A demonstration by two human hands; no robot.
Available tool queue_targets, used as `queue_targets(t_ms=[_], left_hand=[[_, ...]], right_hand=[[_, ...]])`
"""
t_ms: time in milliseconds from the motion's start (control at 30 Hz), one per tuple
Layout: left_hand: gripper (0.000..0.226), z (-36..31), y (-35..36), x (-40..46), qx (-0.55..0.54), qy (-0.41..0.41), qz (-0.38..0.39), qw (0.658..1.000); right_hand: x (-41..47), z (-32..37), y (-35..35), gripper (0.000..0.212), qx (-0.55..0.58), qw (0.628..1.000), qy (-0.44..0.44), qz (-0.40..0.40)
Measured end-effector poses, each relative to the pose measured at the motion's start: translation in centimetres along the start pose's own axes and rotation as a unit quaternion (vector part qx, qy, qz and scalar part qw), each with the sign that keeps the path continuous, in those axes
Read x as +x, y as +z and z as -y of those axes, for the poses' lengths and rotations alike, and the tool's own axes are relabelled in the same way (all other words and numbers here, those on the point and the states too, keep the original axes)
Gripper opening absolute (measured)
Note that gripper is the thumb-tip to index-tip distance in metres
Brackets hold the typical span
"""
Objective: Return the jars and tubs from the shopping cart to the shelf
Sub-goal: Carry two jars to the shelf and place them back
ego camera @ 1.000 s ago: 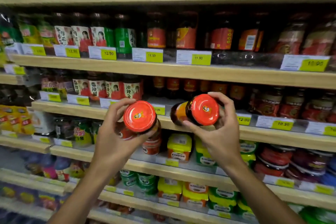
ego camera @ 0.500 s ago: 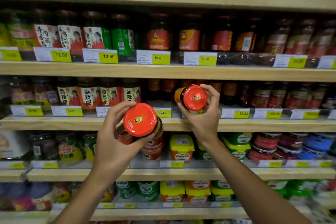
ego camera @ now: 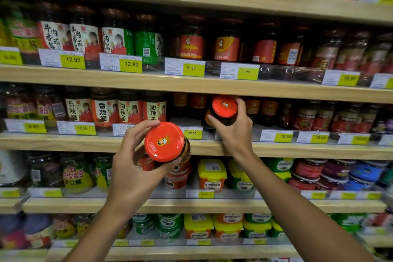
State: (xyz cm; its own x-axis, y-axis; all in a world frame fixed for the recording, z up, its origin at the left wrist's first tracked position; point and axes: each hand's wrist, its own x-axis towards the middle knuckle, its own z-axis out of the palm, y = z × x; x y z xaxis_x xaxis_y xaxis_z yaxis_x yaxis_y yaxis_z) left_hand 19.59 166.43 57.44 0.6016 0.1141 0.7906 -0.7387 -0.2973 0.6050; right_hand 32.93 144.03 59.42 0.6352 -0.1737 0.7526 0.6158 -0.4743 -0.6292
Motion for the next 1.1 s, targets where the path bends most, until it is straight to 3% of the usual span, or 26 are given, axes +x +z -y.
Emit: queue_targets(t_ms=[200, 300, 433, 600, 833, 1100], left_hand=[[0.081, 0.1, 0.4, 0.1, -0.003, 0.000, -0.021, 1.000], [0.080, -0.1, 0.7, 0.1, -0.003, 0.002, -0.034, 0.999], [0.079, -0.6, 1.1, 0.4, -0.004, 0.014, -0.056, 0.998], [0.078, -0.5, 1.9, 1.7, -0.019, 0.025, -0.084, 0.996], [0.081, 1.8, 4.1, 3.8, -0.021, 0.042, -0.122, 0.991], [0.074, 3.7, 7.4, 5.1, -0.052, 0.000, -0.149, 0.987]], right_hand=[[2.8, 0.2, 0.6, 0.053, -0.060, 0.997, 0.038, 0.011], [4.7, -0.1, 1.0, 0.056, -0.100, 0.994, 0.049, 0.023], [6.2, -0.2, 1.5, 0.070, -0.164, 0.978, 0.081, 0.101], [5.0, 0.2, 0.7, 0.073, -0.170, 0.969, 0.094, 0.149], [-1.5, 0.4, -3.0, 0.100, -0.180, 0.977, 0.019, 0.112], [-5.1, -0.2, -5.8, 0.084, -0.118, 0.989, 0.009, 0.084]])
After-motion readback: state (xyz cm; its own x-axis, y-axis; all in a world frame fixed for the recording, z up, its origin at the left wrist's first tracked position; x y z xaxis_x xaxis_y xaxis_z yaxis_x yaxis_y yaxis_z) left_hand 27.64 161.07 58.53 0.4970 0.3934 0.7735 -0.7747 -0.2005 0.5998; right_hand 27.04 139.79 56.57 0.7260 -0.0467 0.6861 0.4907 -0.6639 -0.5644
